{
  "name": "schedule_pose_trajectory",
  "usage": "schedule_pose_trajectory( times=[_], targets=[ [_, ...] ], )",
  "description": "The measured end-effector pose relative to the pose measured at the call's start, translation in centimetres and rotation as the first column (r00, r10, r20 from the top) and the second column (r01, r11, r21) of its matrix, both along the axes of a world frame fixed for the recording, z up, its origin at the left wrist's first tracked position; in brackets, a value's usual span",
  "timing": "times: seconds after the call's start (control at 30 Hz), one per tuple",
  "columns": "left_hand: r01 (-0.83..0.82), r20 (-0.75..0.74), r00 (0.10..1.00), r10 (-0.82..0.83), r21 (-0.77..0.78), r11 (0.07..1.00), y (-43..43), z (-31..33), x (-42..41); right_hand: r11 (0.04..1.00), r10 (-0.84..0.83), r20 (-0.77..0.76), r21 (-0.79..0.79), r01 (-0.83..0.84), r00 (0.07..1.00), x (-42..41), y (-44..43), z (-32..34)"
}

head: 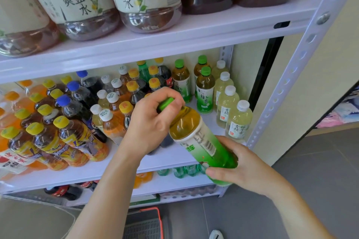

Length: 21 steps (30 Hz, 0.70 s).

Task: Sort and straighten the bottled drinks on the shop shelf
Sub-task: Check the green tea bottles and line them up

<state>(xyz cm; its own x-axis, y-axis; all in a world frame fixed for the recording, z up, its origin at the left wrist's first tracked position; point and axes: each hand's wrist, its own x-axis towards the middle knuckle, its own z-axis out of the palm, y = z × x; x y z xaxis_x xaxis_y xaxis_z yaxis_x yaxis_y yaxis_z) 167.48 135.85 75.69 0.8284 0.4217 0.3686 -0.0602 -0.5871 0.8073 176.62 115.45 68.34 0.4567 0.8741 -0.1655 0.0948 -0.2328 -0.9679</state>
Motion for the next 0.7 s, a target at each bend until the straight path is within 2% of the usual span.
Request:
schedule_pose_trajectory(
  times=[0.03,0.1,0.17,0.23,0.27,0.33,0.4,0.53,0.6,0.67,0.7],
  targets=[
    [0.025,0.005,1.0,-0.025,0.012,1.0,0.1,0.0,0.1,1.0,0.02,-0.054,0.025,-0.019,0.998,0.2,-0.2,-0.1],
    [0.063,-0.005,0.998,-0.063,0.011,0.998,0.5,0.0,0.3,0.999,-0.037,-0.019,0.036,0.037,0.999,-0.1,-0.2,-0.3],
    [0.084,-0.047,0.995,-0.085,-0.039,0.996,1.0,-0.1,0.5,0.975,-0.219,0.225,0.025,0.219,0.949,-0.8,0.2,-0.8],
    [0.044,-0.12,0.992,-0.049,-0.037,0.998,1.5,-0.3,0.7,0.923,-0.362,0.53,0.092,0.373,0.767,-1.7,0.8,-1.2],
    [0.01,-0.188,0.982,-0.003,0.037,0.999,1.7,-0.4,1.0,0.899,-0.404,0.64,0.144,0.415,0.654,-1.9,1.0,-1.3],
    [-0.017,-0.364,0.924,0.118,0.269,0.963,2.0,-0.8,1.3,0.871,-0.427,0.782,0.221,0.439,0.454,-2.2,1.2,-1.4],
    [-0.054,-0.44,0.868,0.229,0.375,0.925,2.1,-1.0,1.4,0.865,-0.422,0.833,0.252,0.434,0.358,-2.8,1.3,-1.9],
    [-0.125,-0.476,0.83,0.29,0.349,0.929,2.5,-1.0,1.4,0.848,-0.447,0.82,0.26,0.463,0.358,-3.5,1.4,-2.9],
    [-0.124,-0.439,0.876,0.198,0.191,0.974,2.5,-1.1,1.4,0.845,-0.453,0.809,0.255,0.471,0.375,-3.3,1.3,-2.9],
    [-0.135,-0.333,0.936,0.119,-0.028,0.99,2.1,-1.0,1.5,0.845,-0.458,0.782,0.234,0.48,0.423,-3.0,1.3,-2.7],
    [-0.149,-0.28,0.951,0.129,-0.051,0.988,1.8,-1.1,1.7,0.849,-0.453,0.767,0.215,0.482,0.455,-2.8,1.4,-2.5]
  ],
)
